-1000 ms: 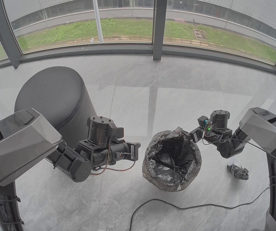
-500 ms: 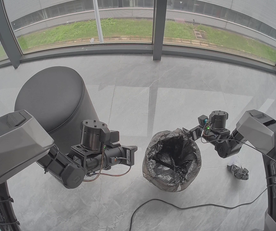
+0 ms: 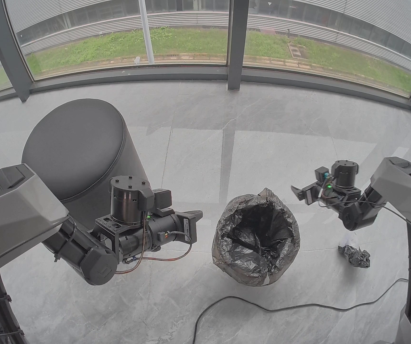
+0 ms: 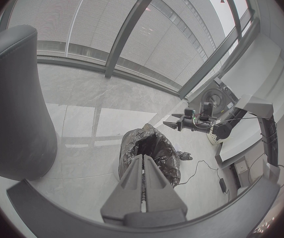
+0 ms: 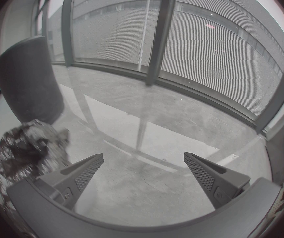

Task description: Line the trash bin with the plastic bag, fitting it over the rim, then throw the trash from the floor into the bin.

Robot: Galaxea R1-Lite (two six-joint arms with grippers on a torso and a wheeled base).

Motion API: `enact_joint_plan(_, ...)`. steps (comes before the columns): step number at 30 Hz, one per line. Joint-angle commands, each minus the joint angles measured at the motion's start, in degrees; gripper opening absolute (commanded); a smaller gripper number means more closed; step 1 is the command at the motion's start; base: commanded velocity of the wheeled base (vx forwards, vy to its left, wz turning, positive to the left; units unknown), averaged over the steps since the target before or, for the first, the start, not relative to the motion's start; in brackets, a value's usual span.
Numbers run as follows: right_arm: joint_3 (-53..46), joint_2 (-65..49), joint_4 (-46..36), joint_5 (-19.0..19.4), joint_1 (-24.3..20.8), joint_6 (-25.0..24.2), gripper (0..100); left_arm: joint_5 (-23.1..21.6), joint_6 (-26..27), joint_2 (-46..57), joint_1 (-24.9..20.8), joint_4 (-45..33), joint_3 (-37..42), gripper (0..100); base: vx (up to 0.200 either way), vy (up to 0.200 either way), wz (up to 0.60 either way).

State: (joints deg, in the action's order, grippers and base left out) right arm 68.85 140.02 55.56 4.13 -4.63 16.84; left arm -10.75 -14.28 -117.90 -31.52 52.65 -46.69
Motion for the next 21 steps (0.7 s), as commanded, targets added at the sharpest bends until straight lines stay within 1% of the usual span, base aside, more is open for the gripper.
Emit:
enact_joint_plan(1,-5.48,-2.91,-0.02,0.26,8.32,2.41,100,0.12,-2.34,0.65,-0.73,2.72,1.43,0,0.000,0.000,0.00)
enact_joint_plan(4,-6.54,-2.03,-0.46,3.07,17.73,7.77,100,1.44,-7.79,2.93,-2.05,3.51,4.06,0,0.000,0.000,0.00)
enact_joint_plan(5,-6.54,-1.94,-0.55,3.60,19.75,8.92,100,2.05,-9.54,3.55,-2.58,3.60,4.77,0,-0.200,0.000,0.00)
enact_joint_plan(7,-6.71,-1.86,-0.63,4.22,22.39,9.80,100,3.28,-12.80,4.78,-3.46,3.69,5.73,0,-0.200,0.000,0.00)
enact_joint_plan(11,-8.21,-1.77,-0.46,4.83,25.29,9.80,100,5.48,-20.53,7.07,-6.80,3.77,6.61,0,-0.200,0.000,0.00)
enact_joint_plan(12,-8.21,-1.77,-0.46,4.83,25.29,9.80,100,5.48,-20.53,7.07,-6.80,3.77,6.61,0,-0.200,0.000,0.00)
enact_joint_plan(13,-8.65,-1.51,-0.28,4.83,25.81,9.88,100,6.45,-22.20,7.24,-8.11,3.77,6.70,0,-0.200,0.000,0.00)
enact_joint_plan(15,-9.00,-1.07,-0.11,4.74,26.34,9.97,100,6.71,-22.64,7.33,-9.17,3.77,6.96,0,-0.200,0.000,0.00)
enact_joint_plan(21,-9.00,0.52,-0.19,4.83,28.10,10.24,100,6.88,-22.29,7.50,-9.26,3.86,7.49,0,-0.200,0.000,0.00)
